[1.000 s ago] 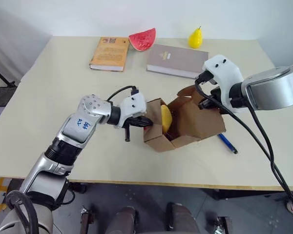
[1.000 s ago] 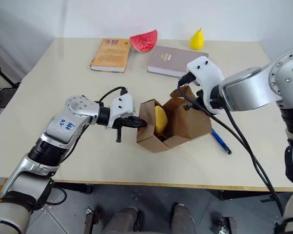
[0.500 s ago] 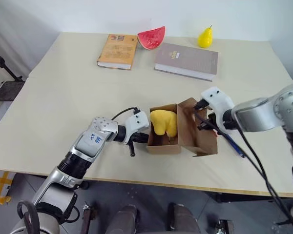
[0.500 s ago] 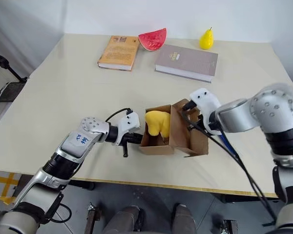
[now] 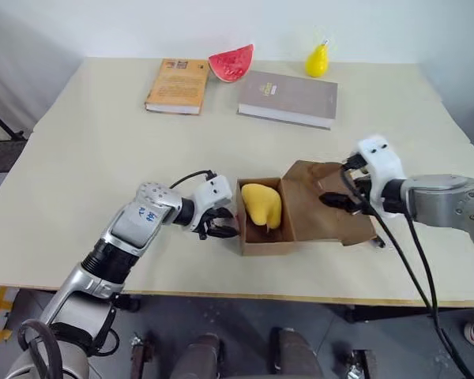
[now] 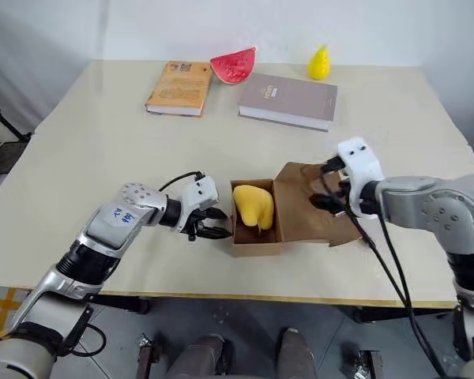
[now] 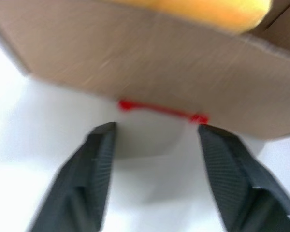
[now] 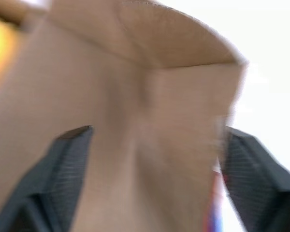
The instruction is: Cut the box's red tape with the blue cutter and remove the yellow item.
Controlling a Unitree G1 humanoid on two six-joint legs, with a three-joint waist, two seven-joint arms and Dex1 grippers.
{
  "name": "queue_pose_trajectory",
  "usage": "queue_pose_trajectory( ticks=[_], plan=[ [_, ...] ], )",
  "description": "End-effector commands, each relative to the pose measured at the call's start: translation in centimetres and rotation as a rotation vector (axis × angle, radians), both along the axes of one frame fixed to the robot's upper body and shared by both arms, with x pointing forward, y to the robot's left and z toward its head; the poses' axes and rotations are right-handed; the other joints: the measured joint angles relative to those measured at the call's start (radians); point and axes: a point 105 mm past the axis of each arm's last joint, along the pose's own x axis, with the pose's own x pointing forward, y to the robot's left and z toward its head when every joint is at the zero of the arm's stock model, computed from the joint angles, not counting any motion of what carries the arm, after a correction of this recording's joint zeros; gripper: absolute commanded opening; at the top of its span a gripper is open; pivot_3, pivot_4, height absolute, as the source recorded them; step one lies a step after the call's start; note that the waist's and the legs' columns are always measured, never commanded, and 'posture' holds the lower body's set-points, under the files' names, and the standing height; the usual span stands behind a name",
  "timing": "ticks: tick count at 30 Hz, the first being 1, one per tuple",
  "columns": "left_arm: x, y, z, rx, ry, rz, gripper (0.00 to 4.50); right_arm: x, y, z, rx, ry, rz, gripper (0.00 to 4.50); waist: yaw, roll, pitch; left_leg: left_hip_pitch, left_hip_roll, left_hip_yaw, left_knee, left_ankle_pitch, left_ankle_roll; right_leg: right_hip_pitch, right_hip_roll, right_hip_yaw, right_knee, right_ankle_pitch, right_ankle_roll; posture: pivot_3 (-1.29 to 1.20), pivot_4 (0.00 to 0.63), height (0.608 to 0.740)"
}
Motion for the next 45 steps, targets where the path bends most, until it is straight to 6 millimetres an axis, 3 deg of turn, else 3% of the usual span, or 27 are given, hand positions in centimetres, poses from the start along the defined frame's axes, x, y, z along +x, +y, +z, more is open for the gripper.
queue_pose_trajectory(
  ticks=[1,3,6,9,13,16,19,21,23,28,33,36,45],
  plan=[
    [0.4,2.6,-0.3,0.032,0.01,0.09,3.84,0.0,-1.1,2.5,-0.006,-0.124,0.016,4.5,-0.009,0.0,0.0,0.001,0.0,0.001,0.0,0.0,0.0,0.0,0.0,0.001,0.0,0.0,0.0,0.0,0.15,0.74],
    [0.7,4.3,0.2,0.052,-0.004,0.132,4.42,-0.3,-1.8,3.3,-0.013,-0.185,0.036,4.5,-0.013,0.0,0.0,0.001,0.001,0.001,0.0,0.0,-0.001,0.0,0.001,0.001,0.001,0.0,0.0,0.0,0.15,0.74],
    [1.6,7.2,1.4,0.07,-0.048,0.21,4.47,-0.9,-3.2,4.5,-0.028,-0.291,0.079,4.5,-0.013,0.001,0.0,0.001,0.001,0.001,0.0,0.0,-0.001,-0.001,0.001,0.002,0.001,0.0,0.0,0.0,0.15,0.74],
    [2.5,7.8,3.2,0.034,-0.096,0.234,4.47,-1.9,-3.6,5.2,-0.019,-0.361,0.147,4.5,-0.01,0.0,0.001,0.001,0.001,0.001,0.0,0.0,-0.001,-0.001,0.001,0.002,0.001,0.0,0.0,0.0,0.15,0.74],
    [4.1,5.3,8.8,-0.085,-0.226,0.166,4.47,-5.7,-3.2,4.5,-0.037,-0.389,0.361,4.5,0.024,-0.002,0.002,-0.002,0.0,0.0,0.001,0.0,0.0,-0.001,0.001,0.001,0.0,0.001,0.001,0.0,0.15,0.74],
    [3.9,1.6,10.4,-0.097,-0.25,0.032,4.47,-7.8,-3.1,3.4,-0.057,-0.373,0.454,4.5,0.037,-0.003,0.002,-0.004,-0.002,-0.004,0.004,-0.002,0.002,-0.001,0.002,0.001,0.001,0.001,0.003,0.0,0.15,0.74],
    [2.9,-1.7,10.6,-0.093,-0.245,-0.108,4.47,-8.8,-3.1,2.9,-0.083,-0.385,0.477,4.5,0.035,-0.003,0.002,-0.002,-0.004,-0.001,0.005,-0.004,0.006,0.001,-0.001,0.001,0.0,0.002,0.004,0.0,0.15,0.74],
    [1.3,-5.0,10.5,-0.113,-0.213,-0.245,4.47,-9.3,-3.3,2.7,-0.086,-0.399,0.469,4.5,0.035,-0.003,0.003,-0.002,-0.005,0.0,0.006,-0.005,0.006,0.001,-0.001,0.001,0.0,0.002,0.004,0.0,0.15,0.74],
    [0.1,-7.0,9.2,-0.067,-0.197,-0.363,4.47,-9.8,-3.6,2.7,-0.083,-0.42,0.437,4.5,0.036,-0.004,0.003,-0.002,-0.004,0.0,0.006,-0.004,0.006,0.002,-0.001,0.001,-0.001,0.002,0.004,0.0,0.15,0.74],
    [0.1,-7.9,6.1,0.029,-0.139,-0.426,4.47,-11.2,-3.6,3.1,-0.045,-0.512,0.384,4.5,0.022,-0.004,0.003,-0.001,-0.002,0.004,0.005,-0.004,0.006,0.001,0.0,0.001,0.0,0.002,0.004,0.0,0.15,0.74],
    [2.9,-8.6,4.1,0.142,-0.23,-0.411,4.47,-12.0,-3.7,1.5,-0.049,-0.487,0.338,4.5,0.019,-0.004,0.003,0.002,-0.001,0.008,0.006,-0.003,0.005,0.003,0.0,0.002,-0.001,0.002,0.004,0.0,0.15,0.74],
    [3.1,-9.0,4.3,0.121,-0.234,-0.435,3.91,-12.2,-3.6,1.6,-0.049,-0.497,0.321,4.5,0.018,-0.004,0.003,0.002,-0.002,0.01,0.007,-0.003,0.006,0.003,-0.001,0.004,-0.001,0.003,0.005,0.0,0.15,0.74],
    [2.5,-9.7,6.4,0.045,-0.238,-0.492,1.23,-12.5,-3.8,1.8,-0.05,-0.511,0.302,4.5,0.018,-0.004,0.003,0.002,-0.002,0.01,0.006,-0.003,0.006,0.002,-0.001,0.004,0.0,0.003,0.005,0.0,0.15,0.74]
  ],
)
